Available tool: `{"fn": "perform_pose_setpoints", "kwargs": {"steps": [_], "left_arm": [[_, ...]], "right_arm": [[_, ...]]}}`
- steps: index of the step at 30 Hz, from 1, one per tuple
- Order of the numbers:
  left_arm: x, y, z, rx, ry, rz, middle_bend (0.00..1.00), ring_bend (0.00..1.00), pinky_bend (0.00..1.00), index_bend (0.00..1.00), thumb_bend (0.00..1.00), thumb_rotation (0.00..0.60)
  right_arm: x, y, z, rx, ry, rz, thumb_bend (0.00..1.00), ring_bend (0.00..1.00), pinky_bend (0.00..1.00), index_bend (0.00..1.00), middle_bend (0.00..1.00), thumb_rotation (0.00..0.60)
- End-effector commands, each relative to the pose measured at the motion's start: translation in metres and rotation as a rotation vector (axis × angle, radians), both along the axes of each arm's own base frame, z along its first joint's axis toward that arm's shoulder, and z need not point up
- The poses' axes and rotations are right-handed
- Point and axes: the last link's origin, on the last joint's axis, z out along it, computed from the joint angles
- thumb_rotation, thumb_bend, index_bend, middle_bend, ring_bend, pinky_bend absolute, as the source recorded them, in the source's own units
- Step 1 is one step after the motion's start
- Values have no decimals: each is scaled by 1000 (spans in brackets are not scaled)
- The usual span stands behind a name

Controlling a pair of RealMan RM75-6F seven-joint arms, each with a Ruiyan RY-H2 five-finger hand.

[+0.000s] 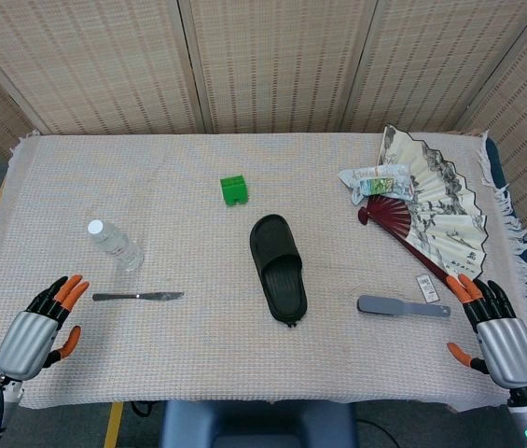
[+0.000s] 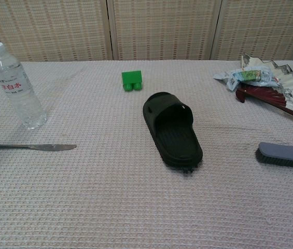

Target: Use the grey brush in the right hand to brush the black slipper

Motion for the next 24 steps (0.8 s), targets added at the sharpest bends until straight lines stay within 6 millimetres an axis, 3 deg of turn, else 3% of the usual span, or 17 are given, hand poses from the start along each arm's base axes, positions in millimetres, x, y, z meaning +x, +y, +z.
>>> {"fn": "perform_pose_setpoints", "kwargs": {"steps": [1, 5, 13, 24], "left_arm": [[0, 1, -1, -3, 1, 2, 0, 0, 182, 0, 512, 600], [1, 2, -1, -8, -2, 4, 0, 0, 183, 0, 511, 600], [2, 3, -2, -30, -4, -2, 0, 0, 184, 0, 511, 600], [0, 0, -2, -40, 11, 14, 0, 0, 185, 0, 517, 600]], "right_arm": [[-1, -1, -2, 8, 2, -8, 91, 0, 0, 0, 0, 600], [-1, -10, -9, 38, 5, -20, 91, 0, 11, 0, 0, 600], [-2, -58, -50, 194, 140, -49, 91, 0, 123, 78, 47, 600], [-14, -87, -90, 268, 177, -111, 162, 93, 263, 274, 191, 600]]}}
